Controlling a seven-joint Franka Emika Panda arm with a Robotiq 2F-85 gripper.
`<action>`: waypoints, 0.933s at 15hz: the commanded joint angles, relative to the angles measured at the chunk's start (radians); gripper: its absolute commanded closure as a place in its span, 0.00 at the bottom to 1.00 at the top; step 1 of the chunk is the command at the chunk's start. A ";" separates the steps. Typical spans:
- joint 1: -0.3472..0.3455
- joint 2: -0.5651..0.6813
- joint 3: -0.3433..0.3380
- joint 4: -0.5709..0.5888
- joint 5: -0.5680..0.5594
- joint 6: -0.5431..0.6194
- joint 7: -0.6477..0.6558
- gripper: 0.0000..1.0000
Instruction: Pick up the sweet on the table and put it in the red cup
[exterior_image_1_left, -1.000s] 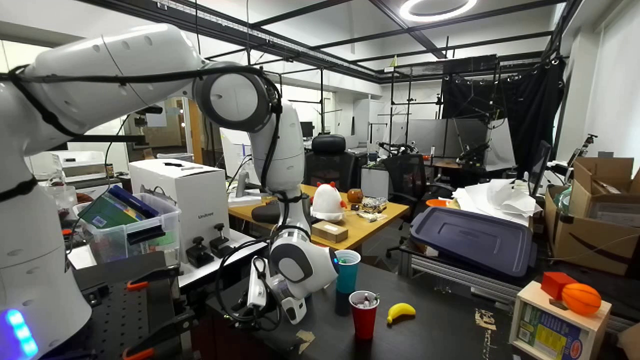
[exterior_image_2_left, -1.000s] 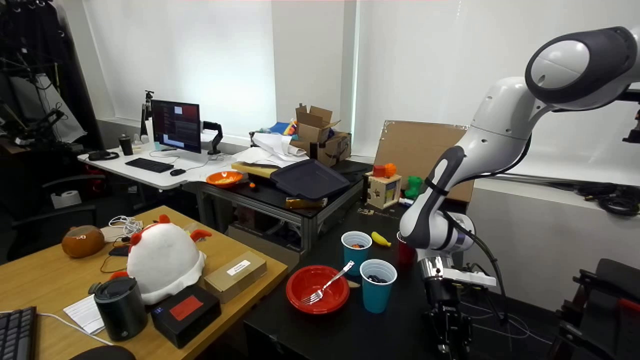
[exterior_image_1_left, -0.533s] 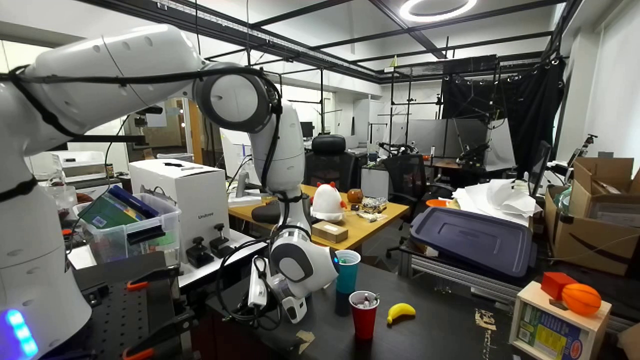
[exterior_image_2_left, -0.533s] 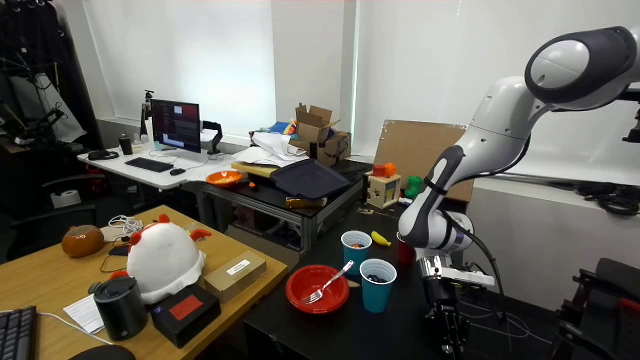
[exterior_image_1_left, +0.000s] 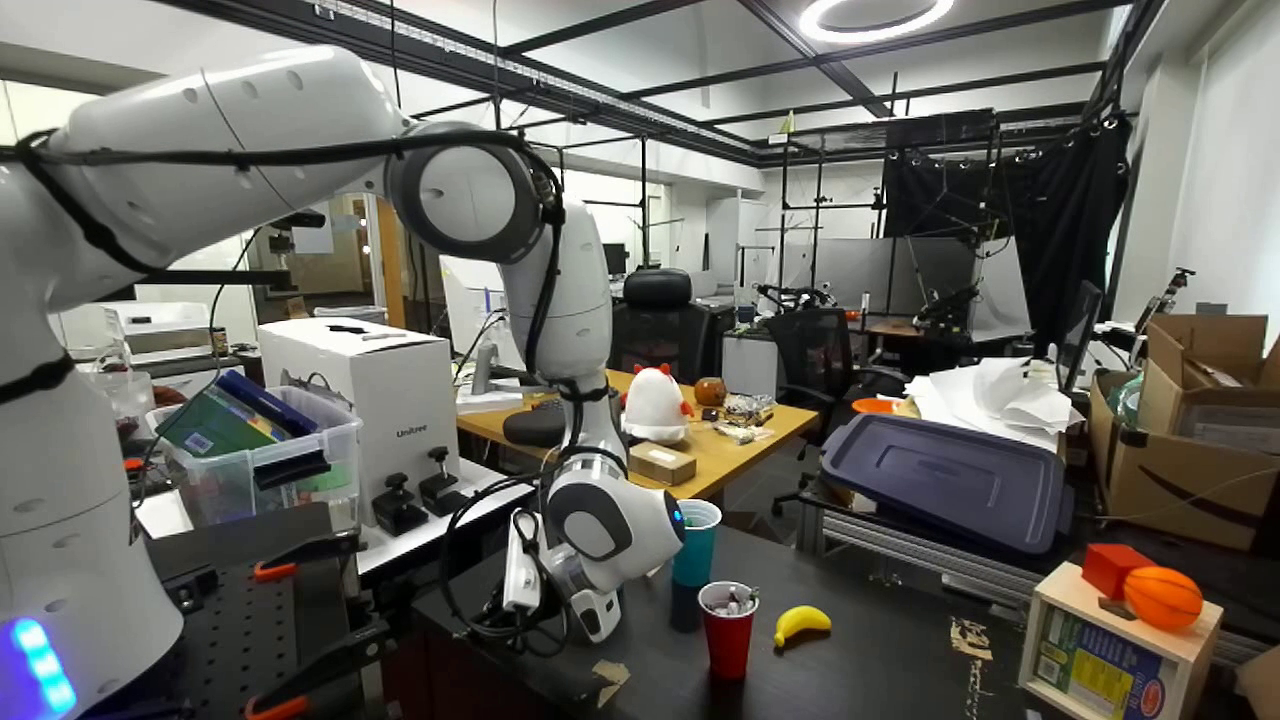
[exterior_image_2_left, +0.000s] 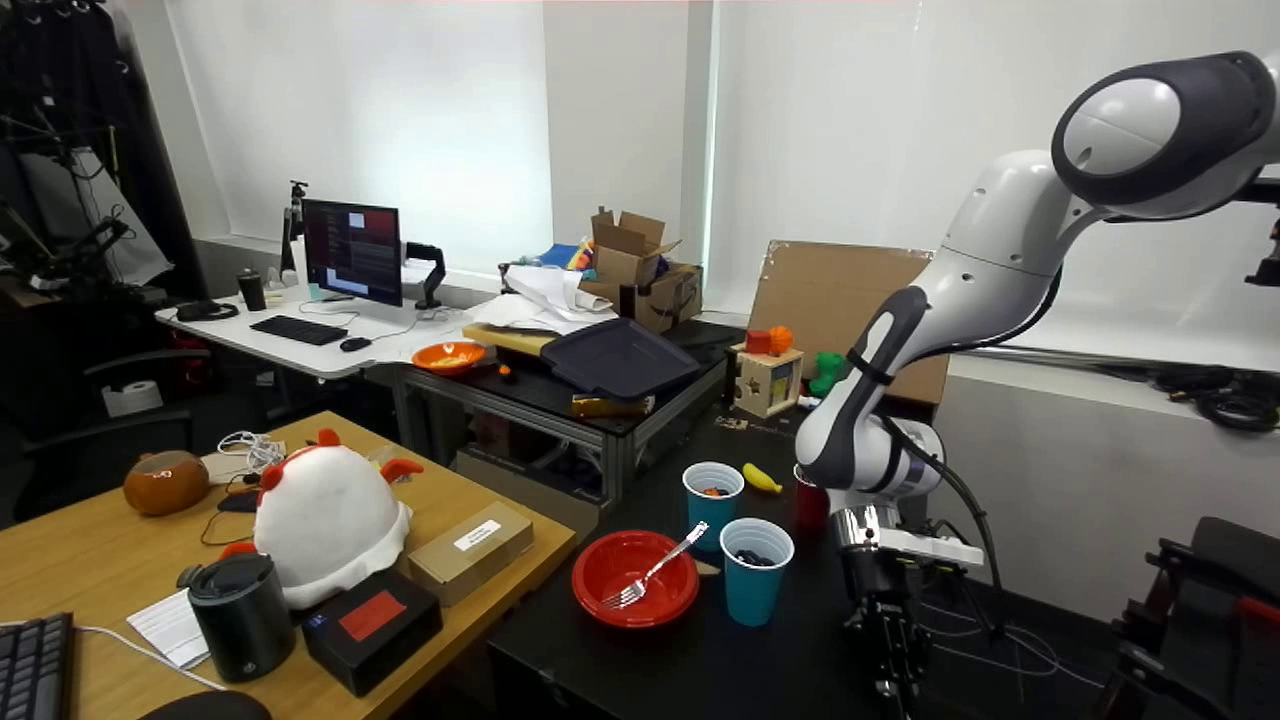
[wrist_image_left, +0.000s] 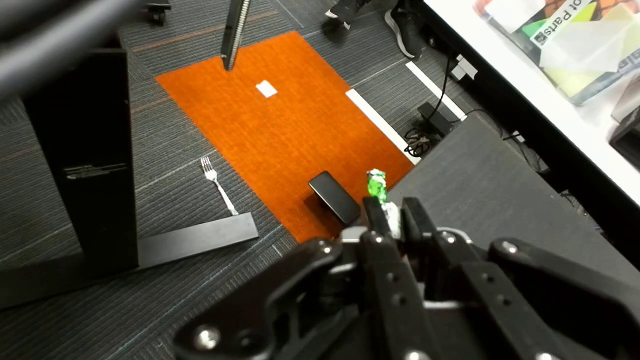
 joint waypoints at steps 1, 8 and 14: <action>-0.029 -0.063 0.011 -0.015 0.005 -0.016 -0.020 0.96; -0.034 -0.189 -0.008 -0.058 0.001 -0.034 -0.002 0.96; -0.022 -0.349 -0.079 -0.152 -0.019 -0.061 0.029 0.96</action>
